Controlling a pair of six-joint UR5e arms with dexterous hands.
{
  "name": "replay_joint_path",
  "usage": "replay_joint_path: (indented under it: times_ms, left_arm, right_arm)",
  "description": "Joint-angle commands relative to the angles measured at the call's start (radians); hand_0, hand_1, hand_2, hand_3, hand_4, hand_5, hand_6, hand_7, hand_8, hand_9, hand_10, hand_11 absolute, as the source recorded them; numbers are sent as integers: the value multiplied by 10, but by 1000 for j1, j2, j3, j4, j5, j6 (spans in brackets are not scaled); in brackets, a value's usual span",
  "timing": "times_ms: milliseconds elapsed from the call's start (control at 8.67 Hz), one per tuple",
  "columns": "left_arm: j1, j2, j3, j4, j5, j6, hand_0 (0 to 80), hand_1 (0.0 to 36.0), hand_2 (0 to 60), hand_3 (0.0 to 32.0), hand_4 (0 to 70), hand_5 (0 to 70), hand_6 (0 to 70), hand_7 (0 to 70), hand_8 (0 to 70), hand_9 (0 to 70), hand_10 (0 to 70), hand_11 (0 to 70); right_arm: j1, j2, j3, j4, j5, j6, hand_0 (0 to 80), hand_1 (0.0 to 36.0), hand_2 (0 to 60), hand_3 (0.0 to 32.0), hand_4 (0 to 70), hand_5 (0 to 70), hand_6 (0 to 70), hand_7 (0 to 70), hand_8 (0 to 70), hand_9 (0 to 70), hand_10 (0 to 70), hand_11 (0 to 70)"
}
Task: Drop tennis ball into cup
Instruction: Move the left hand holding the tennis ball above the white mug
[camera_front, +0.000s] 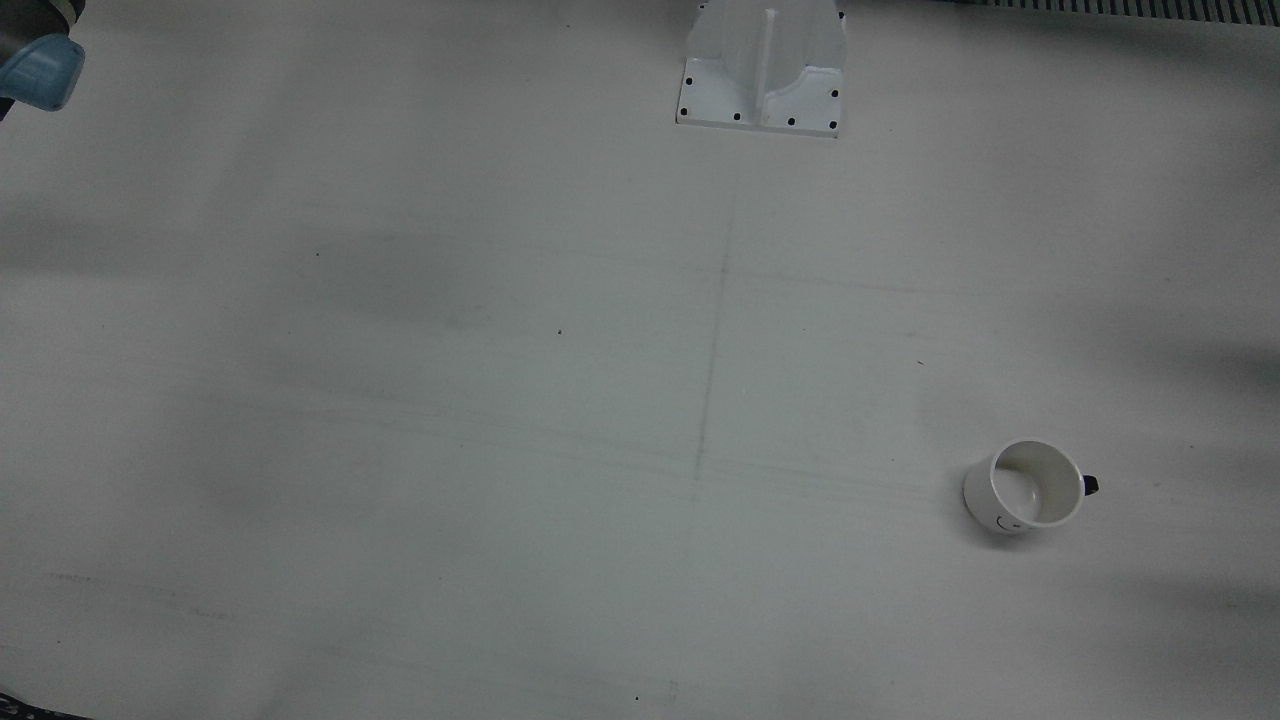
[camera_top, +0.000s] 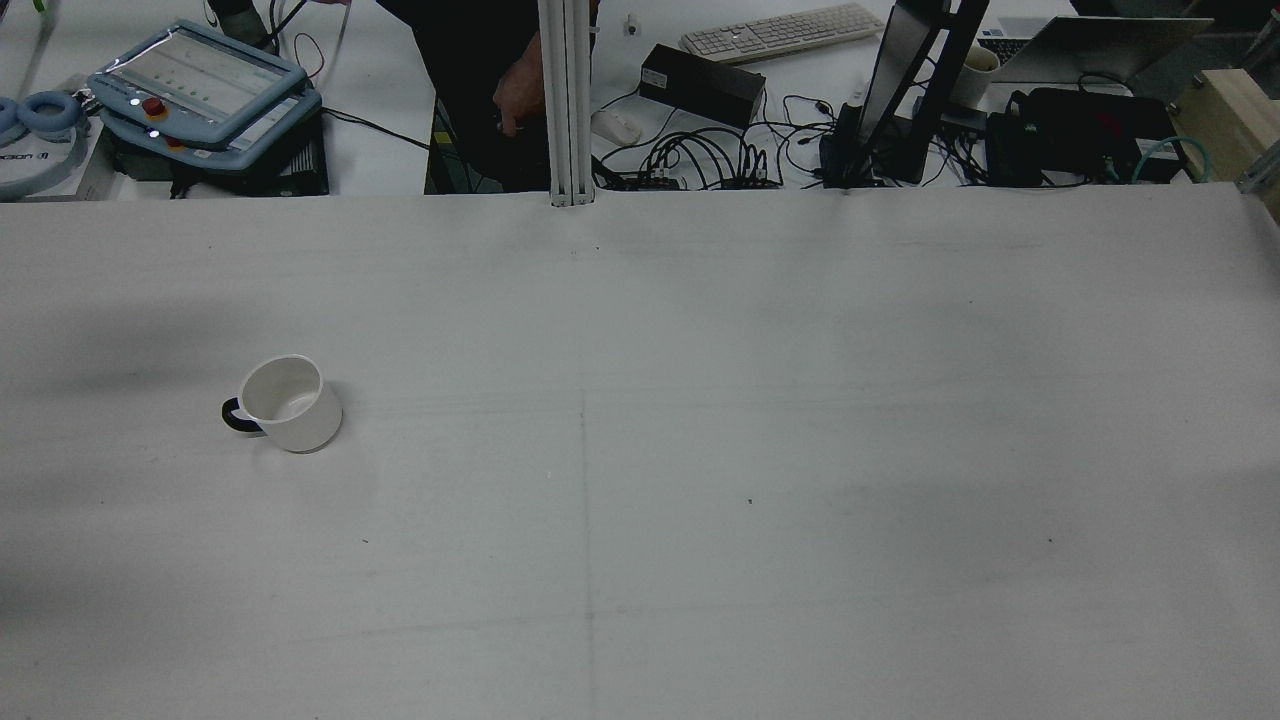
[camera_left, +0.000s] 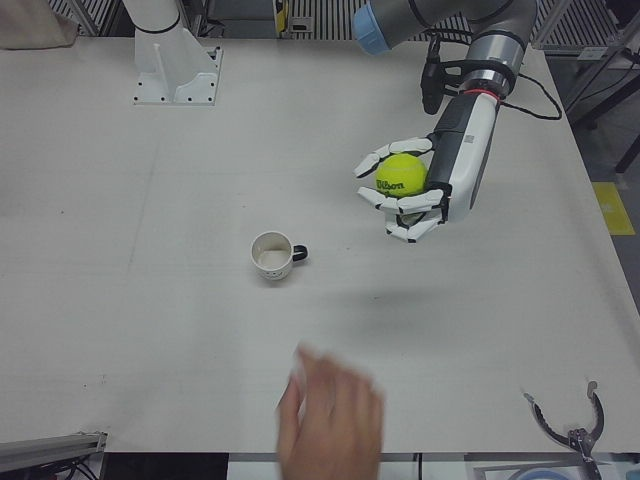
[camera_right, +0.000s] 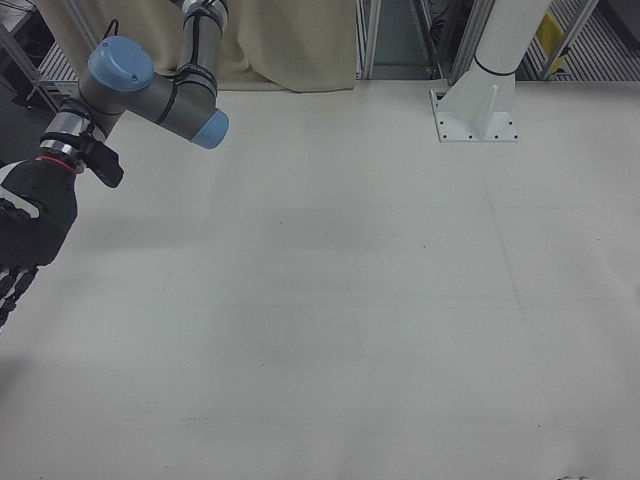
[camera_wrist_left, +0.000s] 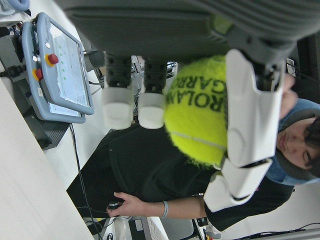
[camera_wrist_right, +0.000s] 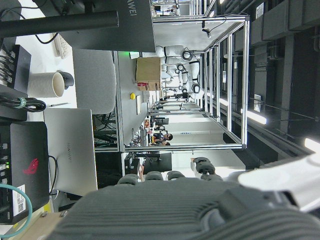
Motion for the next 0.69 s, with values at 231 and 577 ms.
replay_joint_path:
  times_ms: [231,577]
  left_arm:
    - [191,-4,1,-48,-4,1,556,360,600,0,700,241,356,700,700,700,700,700]
    - [262,-7,0,-55,-4,4,558,360,600,0,700,241,354,700,700,700,700,700]
  right_arm:
    - [0,0,0,0,0,0,0,0,0,0,0,0,0,0,0,0,0,0]
    - [0,0,0,0,0,0,0,0,0,0,0,0,0,0,0,0,0,0]
